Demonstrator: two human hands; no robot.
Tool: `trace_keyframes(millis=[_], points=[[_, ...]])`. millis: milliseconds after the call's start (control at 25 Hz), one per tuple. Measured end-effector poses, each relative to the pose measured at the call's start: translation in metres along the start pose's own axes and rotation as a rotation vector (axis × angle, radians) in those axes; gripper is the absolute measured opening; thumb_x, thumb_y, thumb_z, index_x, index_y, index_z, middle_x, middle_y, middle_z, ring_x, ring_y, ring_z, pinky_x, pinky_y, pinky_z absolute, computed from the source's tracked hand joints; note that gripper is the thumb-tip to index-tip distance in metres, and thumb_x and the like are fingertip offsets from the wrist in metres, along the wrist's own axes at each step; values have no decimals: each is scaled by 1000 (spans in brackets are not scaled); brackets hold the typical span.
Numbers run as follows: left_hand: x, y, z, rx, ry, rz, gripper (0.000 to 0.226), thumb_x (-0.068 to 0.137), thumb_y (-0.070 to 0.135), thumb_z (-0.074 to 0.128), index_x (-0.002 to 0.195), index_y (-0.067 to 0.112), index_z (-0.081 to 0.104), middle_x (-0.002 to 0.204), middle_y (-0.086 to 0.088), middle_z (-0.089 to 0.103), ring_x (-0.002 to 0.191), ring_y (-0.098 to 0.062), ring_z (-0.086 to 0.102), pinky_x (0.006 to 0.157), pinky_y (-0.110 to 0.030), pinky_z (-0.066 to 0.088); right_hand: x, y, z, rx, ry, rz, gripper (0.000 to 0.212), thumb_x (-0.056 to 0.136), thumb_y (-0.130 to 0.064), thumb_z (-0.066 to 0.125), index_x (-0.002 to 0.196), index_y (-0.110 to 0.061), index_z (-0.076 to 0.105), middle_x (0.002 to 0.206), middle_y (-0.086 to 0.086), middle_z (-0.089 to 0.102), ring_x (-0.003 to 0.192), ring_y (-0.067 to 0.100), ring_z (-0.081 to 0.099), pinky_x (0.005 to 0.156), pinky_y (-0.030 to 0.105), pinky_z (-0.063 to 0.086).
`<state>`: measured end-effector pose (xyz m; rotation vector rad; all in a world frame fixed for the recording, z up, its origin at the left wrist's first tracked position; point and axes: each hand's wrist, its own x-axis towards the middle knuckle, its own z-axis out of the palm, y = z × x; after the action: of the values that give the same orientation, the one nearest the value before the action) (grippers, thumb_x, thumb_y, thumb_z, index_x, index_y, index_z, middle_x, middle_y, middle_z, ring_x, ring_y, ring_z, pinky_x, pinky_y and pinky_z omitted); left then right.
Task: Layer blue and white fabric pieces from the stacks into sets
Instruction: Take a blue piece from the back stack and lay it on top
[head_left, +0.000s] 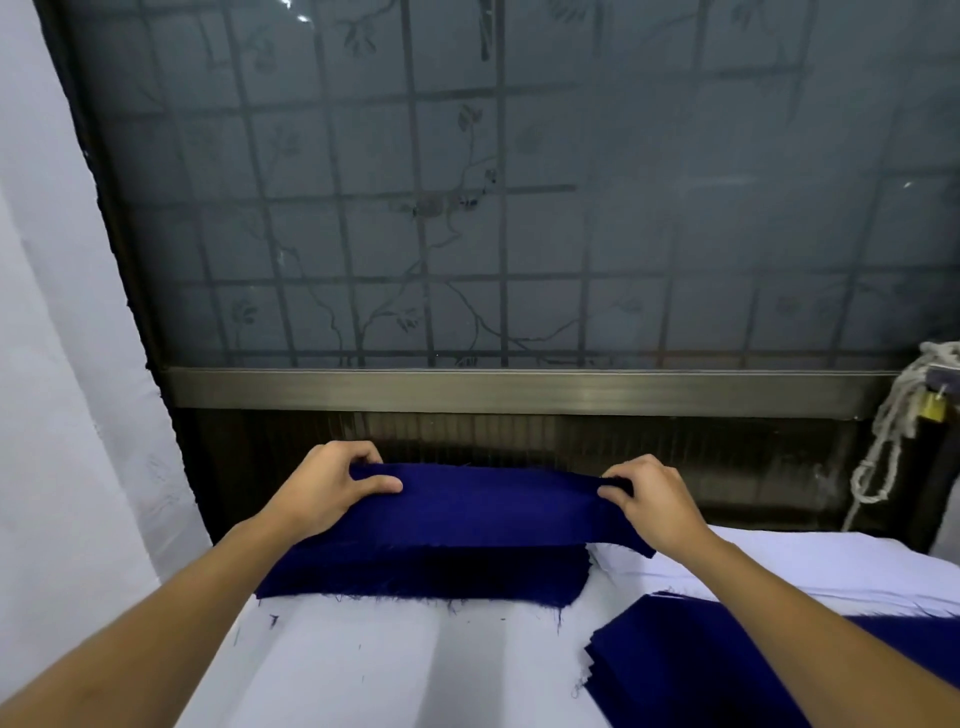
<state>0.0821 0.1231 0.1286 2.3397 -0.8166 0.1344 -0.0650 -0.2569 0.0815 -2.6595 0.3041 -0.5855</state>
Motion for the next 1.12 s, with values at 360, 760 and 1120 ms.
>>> trace_keyframes(millis=[360,760,1120], points=[[-30,15,21,-53,49,0,20,84,39,78,102,33,73,100,13,72,94,-10,68,79,-31,61,-59,23,-38,660,74,292,15,101,-23,60,106,-15,72,97,4,75,93,23,72,83,41,62],[-84,28,54,-495,301,-237,22,82,45,70,95,29,77,89,12,77,82,-11,74,61,-24,59,-125,43,-54,663,147,319,12,97,-33,66,91,-28,75,88,-8,76,83,9,71,69,24,54],[-141,29,81,-390,246,-322,37,75,50,74,76,13,71,72,0,73,69,-12,69,53,-23,50,-197,61,-47,680,84,311,16,94,-29,69,82,-25,79,87,-7,78,79,8,73,67,17,55]])
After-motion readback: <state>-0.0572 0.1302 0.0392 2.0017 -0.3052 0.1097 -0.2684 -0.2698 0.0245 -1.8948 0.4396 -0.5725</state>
